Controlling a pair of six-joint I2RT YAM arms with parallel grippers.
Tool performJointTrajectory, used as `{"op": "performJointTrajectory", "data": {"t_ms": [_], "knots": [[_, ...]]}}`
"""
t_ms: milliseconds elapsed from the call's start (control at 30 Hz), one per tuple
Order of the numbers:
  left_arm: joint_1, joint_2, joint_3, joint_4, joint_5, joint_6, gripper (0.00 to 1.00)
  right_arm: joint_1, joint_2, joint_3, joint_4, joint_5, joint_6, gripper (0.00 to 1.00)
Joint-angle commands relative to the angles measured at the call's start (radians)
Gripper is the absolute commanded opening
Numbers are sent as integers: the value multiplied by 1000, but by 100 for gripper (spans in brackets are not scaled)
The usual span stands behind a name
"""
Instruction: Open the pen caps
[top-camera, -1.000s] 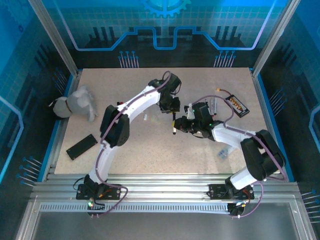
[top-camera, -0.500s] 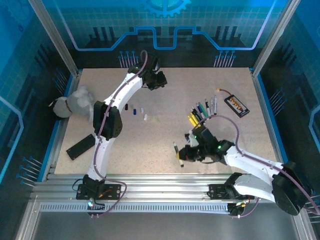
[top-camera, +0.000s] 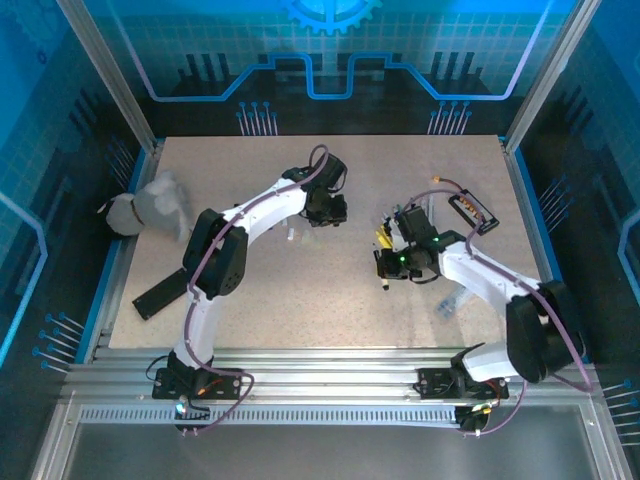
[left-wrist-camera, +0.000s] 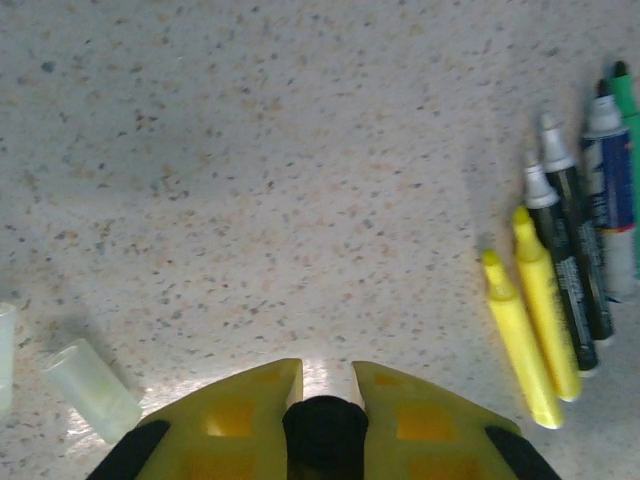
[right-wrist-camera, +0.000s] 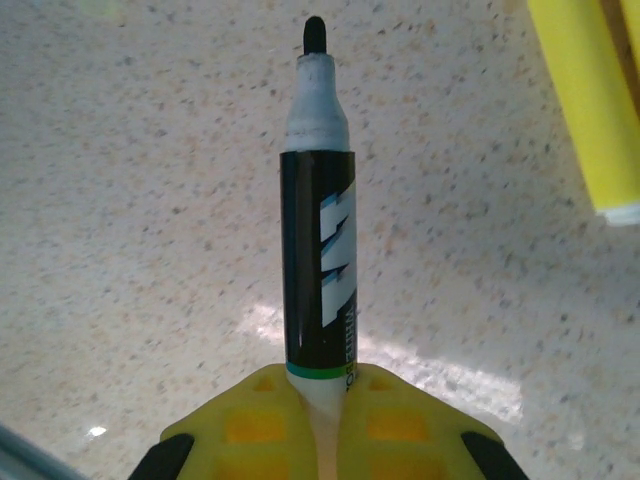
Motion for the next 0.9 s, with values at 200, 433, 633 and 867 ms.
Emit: {"op": "performJointTrajectory", "data": {"t_ms": [200, 433, 633, 867], "knots": [[-27, -17, -90, 29, -55, 2, 0, -43, 190, 125, 36, 33, -122, 0], [-29, 43, -46, -3, -62, 6, 0, -40, 275, 187, 3, 110, -133, 0], [-32, 88, 3, -51, -101, 27, 0, -38, 324, 222, -19, 165, -114, 6], [-40, 111, 21, -87, -135, 40, 7, -35, 347, 250, -39, 196, -100, 24]]}}
